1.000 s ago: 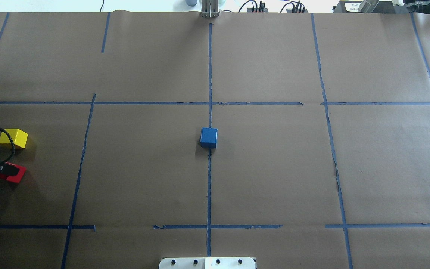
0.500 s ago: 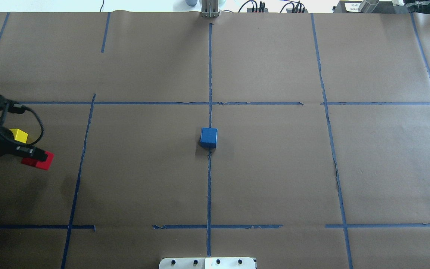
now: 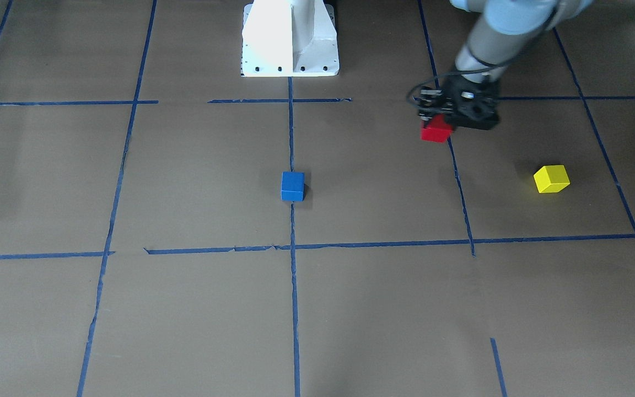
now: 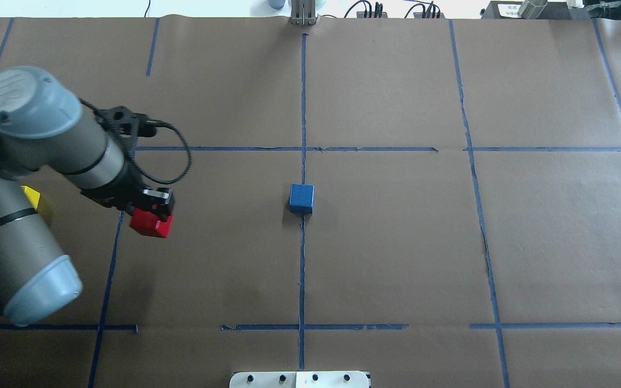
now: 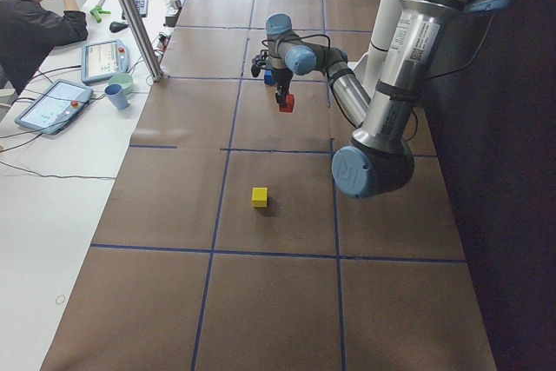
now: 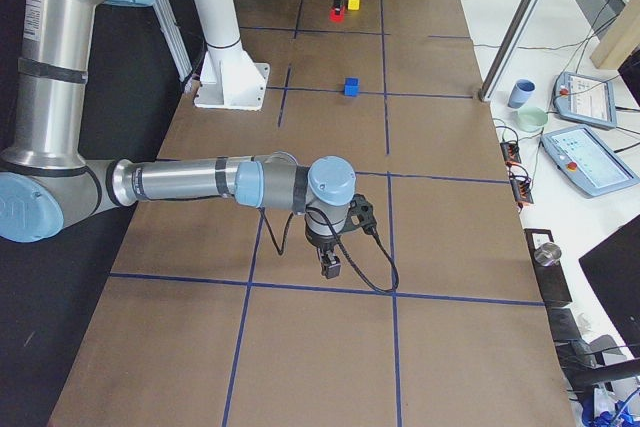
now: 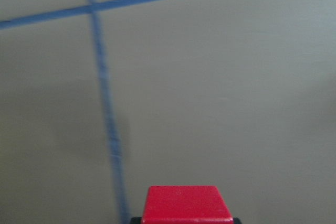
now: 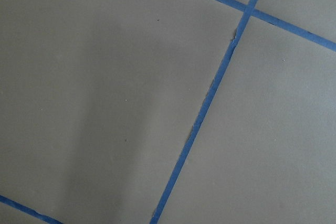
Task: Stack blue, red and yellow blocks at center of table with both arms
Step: 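Carry the red block with the left gripper over the blue block, then lower the red block onto the blue block and open the left gripper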
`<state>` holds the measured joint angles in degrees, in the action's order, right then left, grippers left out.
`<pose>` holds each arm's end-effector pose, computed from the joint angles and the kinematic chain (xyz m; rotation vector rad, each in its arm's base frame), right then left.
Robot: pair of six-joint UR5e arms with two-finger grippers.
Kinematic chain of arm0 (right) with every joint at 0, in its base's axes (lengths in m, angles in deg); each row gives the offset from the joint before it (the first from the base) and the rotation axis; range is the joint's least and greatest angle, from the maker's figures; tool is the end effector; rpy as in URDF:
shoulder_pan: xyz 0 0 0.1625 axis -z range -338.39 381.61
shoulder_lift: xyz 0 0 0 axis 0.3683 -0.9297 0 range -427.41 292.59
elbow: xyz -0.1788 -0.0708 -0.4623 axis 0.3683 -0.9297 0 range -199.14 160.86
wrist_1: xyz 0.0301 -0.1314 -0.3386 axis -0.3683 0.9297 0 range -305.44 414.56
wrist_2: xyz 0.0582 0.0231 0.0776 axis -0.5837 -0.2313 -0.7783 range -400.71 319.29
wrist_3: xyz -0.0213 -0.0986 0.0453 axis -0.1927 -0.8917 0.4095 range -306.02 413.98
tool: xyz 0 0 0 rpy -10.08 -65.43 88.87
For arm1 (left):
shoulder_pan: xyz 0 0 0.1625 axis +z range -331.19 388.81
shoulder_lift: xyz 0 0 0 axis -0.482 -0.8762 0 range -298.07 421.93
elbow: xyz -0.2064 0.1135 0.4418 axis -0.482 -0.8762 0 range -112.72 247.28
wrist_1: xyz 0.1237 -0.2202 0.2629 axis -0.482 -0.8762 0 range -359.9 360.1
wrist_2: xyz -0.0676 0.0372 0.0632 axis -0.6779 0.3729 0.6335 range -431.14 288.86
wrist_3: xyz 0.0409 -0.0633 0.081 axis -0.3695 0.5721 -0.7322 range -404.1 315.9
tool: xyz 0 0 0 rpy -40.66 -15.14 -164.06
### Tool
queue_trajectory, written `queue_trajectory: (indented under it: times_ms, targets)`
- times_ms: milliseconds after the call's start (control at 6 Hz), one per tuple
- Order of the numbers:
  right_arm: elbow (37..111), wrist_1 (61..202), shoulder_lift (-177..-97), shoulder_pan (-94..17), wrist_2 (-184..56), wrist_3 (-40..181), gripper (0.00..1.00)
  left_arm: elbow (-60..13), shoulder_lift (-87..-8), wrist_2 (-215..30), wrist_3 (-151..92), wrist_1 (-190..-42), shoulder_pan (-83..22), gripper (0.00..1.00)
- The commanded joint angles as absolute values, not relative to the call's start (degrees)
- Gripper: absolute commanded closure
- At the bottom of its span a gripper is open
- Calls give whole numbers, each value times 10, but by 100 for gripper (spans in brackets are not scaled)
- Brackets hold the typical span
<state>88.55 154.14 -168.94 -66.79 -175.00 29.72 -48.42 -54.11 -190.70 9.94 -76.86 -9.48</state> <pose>0.0467 -0.3335 0.7017 0.0969 -0.7747 -0.4053 0.3969 -0.4138 0.3586 0.0032 0.8253 0.1358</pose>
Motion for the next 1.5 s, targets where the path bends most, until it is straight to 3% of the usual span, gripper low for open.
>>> queue_trajectory:
  times_ms: [0, 500, 1333]
  targets:
    - [884, 1541, -1688, -667, -1749, 297, 0, -360, -723, -1880, 190, -735, -52, 95]
    - [881, 1541, -1688, -668, -1750, 298, 0, -200, -812, -1880, 248, -851, -34, 95]
    - [877, 1541, -1685, -667, -1750, 298, 0, -138, -830, -1862, 241, -866, -34, 95]
